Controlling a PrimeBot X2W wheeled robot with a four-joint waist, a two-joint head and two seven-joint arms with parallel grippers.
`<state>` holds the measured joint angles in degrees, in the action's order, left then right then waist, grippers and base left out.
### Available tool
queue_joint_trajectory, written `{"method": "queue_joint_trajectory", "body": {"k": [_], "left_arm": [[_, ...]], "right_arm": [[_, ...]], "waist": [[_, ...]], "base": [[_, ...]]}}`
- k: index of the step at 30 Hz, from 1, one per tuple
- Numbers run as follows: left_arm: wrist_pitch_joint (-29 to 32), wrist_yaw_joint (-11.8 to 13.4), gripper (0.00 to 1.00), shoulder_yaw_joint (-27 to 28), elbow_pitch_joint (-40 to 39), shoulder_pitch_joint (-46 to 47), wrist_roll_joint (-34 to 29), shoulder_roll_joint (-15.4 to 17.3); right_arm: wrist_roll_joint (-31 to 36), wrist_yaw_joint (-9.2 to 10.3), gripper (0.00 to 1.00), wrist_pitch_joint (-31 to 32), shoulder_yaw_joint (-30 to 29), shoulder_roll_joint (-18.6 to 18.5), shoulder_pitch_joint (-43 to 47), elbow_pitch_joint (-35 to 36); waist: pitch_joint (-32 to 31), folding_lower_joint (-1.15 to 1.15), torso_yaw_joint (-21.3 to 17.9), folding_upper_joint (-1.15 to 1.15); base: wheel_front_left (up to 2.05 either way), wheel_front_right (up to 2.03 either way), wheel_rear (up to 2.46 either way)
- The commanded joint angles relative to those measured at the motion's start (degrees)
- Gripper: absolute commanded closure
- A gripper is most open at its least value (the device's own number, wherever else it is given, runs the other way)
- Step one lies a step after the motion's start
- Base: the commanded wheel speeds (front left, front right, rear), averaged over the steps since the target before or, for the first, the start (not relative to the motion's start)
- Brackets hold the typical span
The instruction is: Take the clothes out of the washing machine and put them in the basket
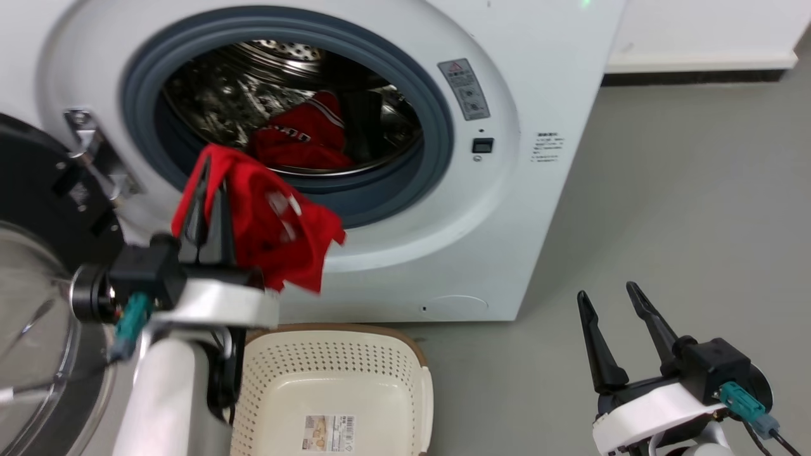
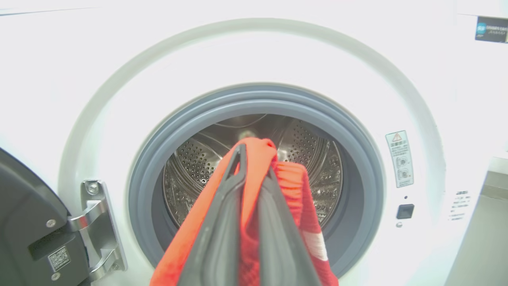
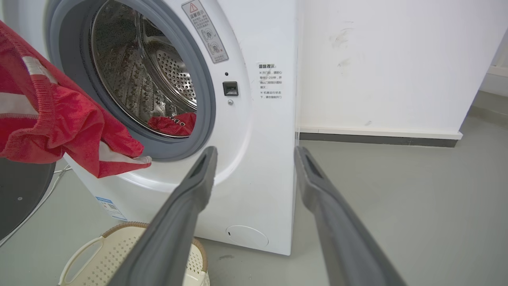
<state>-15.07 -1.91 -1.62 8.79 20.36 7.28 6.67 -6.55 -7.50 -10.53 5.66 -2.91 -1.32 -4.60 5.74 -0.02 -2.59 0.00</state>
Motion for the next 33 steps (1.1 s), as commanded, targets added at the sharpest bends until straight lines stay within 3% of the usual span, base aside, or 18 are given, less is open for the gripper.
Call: {"method": "queue_joint_trajectory", "body": {"k": [1,7,14,24,33], "left_arm": [[-0.14,0.48,1.00,-0.25,-2.21,-2.77,-0.03,-0.22],[1.48,3.25,1.00,-2.17,-10.96,-17.26,1.03,-2.05],[1.60,4.86,1.00,-5.03,-0.78,-25.56,5.93,-3.44],[-0.18,4.03,1.00,-6.96,22.24,-12.05,11.60,-3.76],[-0.13,3.61,1.00,-9.79,41.36,3.82,17.66,-3.78]], "right_arm": [[0.11,0.02,0.00,0.33,-0.11,0.05,0.94,0.34],[0.54,0.02,0.00,1.26,-0.67,0.04,2.53,1.85],[0.84,0.02,0.00,1.82,-1.38,0.05,1.68,3.19],[2.19,0.02,0.00,2.35,-0.80,0.05,-2.36,4.71],[2.96,0.02,0.00,1.67,0.46,0.05,-8.28,5.00]], "waist": [[-1.62,0.02,1.76,0.00],[-1.93,0.02,4.31,0.00],[1.28,0.02,6.64,0.00],[11.18,0.02,7.59,0.00],[23.90,0.02,4.03,0.00]], "base": [[0.00,0.00,0.00],[0.00,0.00,0.00],[0.00,0.00,0.00],[0.00,0.00,0.00],[0.00,0.00,0.00]]}}
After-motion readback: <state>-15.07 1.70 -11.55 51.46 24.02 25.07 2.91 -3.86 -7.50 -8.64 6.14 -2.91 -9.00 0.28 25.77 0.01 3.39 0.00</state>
